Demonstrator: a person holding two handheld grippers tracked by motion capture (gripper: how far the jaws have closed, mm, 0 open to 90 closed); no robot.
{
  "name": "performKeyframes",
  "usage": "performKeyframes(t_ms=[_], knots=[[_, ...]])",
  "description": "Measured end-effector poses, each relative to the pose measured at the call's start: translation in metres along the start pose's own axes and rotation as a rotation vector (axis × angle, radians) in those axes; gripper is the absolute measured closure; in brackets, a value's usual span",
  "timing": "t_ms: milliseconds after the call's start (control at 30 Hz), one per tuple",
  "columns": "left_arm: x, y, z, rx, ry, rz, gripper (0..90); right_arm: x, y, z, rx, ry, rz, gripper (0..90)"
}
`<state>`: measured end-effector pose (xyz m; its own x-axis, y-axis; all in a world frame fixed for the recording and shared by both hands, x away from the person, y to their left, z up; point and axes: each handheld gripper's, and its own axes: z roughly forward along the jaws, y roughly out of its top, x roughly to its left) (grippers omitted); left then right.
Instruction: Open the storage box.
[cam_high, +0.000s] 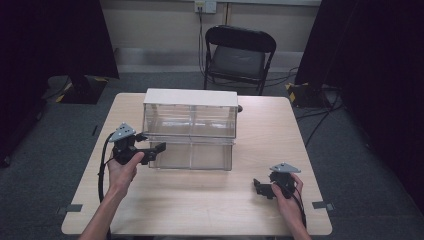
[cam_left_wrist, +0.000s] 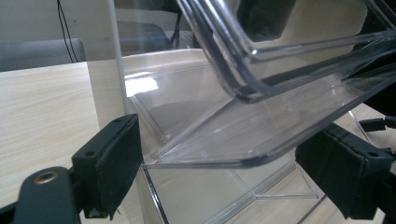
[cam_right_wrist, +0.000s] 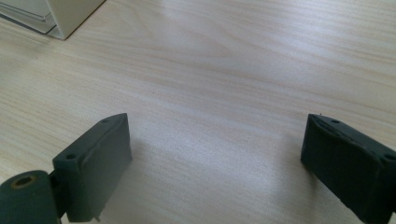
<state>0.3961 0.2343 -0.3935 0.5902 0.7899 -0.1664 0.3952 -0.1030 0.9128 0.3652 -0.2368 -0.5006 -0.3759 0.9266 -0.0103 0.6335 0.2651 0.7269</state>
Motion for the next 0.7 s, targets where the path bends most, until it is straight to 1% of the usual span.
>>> performKeyframes(t_ms=[133, 200, 333, 700], knots=[[-0.0024, 0.0015, -0.0008, -0.005, -0.007, 0.004, 14.5, 0.0, 0.0, 0.0, 0.0, 0.0, 0.0, 7.8], [-0.0042, 0.0026, -0.0012, -0.005, -0.002, 0.015, 13.6, 0.0, 0.0, 0.0, 0.0, 0.0, 0.0, 7.8], [-0.0027, 0.0021, -0.0008, -0.005, -0.009, 0.007, 13.4, 0.0, 0.0, 0.0, 0.0, 0.0, 0.0, 7.8], [-0.002, 0.0023, -0.0007, -0.003, -0.006, 0.011, 13.6, 0.0, 0.0, 0.0, 0.0, 0.0, 0.0, 7.8]])
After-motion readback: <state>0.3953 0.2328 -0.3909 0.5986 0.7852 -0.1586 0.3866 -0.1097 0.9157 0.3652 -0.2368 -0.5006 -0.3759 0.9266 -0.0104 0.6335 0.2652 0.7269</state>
